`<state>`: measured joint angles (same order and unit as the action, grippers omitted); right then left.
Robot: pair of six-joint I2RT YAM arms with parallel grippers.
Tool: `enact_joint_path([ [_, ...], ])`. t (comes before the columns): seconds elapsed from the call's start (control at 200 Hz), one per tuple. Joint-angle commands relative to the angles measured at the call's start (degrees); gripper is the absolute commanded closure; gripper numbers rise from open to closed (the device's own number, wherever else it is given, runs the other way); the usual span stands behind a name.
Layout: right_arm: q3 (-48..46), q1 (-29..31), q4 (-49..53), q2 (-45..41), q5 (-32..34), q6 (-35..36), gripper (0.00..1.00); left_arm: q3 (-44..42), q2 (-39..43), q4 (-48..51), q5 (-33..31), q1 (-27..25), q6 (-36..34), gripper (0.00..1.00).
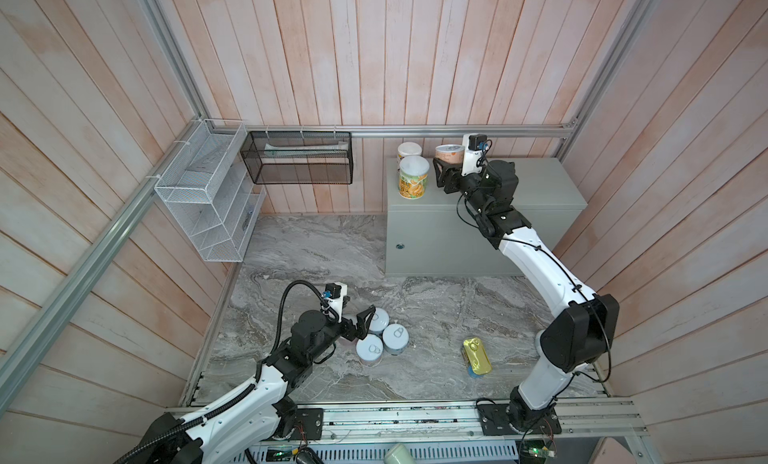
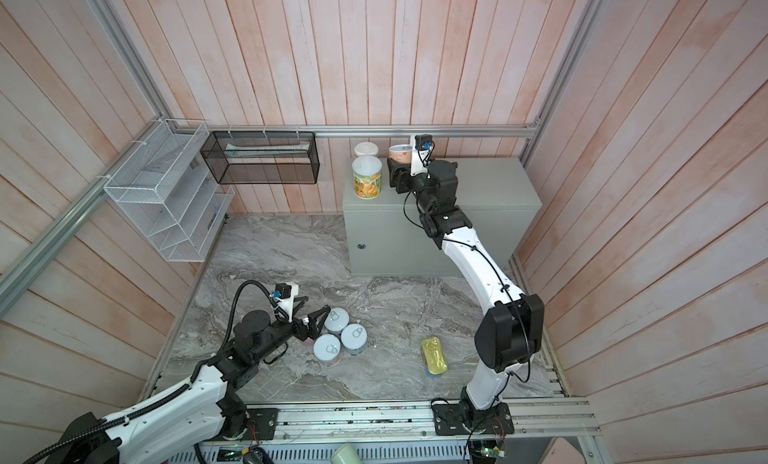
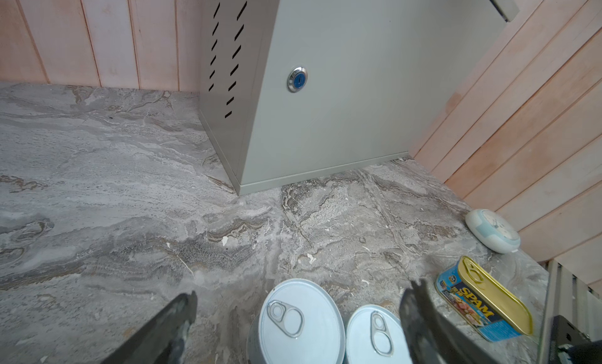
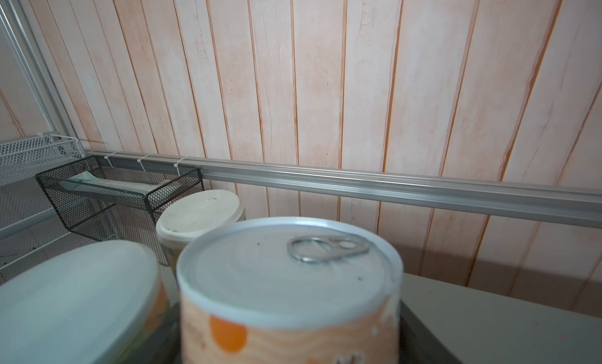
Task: Place and organize the canned foods onto the counter
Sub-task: 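Carry the orange-printed can onto the cabinet top beside the peach canister, then open right gripper and raise it off the orange-printed can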
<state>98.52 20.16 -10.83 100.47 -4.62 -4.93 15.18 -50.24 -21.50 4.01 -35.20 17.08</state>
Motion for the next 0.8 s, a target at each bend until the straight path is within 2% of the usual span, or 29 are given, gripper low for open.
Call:
enact_joint_path([
  [0.0,4.54,-0.56,-2.41,1.09,-1.18,-0.79,0.36,-0.41,-0.21,-1.44,-1.24,0.04,-1.09,0.00],
  [0.27,8.74,-1.07,0.06,4.98,-1.16,-1.26,0.32,-0.22,-1.17,-1.54,-1.37,0.08,-1.25,0.00],
  [0.465,8.35,-1.23,0.57,5.06,-1.41,-2.06,0.02,-0.15,-1.95,-1.71,-1.29,0.06,-1.20,0.00],
  [0.795,4.50,-1.26,0.13,-0.69,1.87,-2.94,0.02,-0.02,-2.79,-1.98,-1.11,0.04,-0.99,0.00],
])
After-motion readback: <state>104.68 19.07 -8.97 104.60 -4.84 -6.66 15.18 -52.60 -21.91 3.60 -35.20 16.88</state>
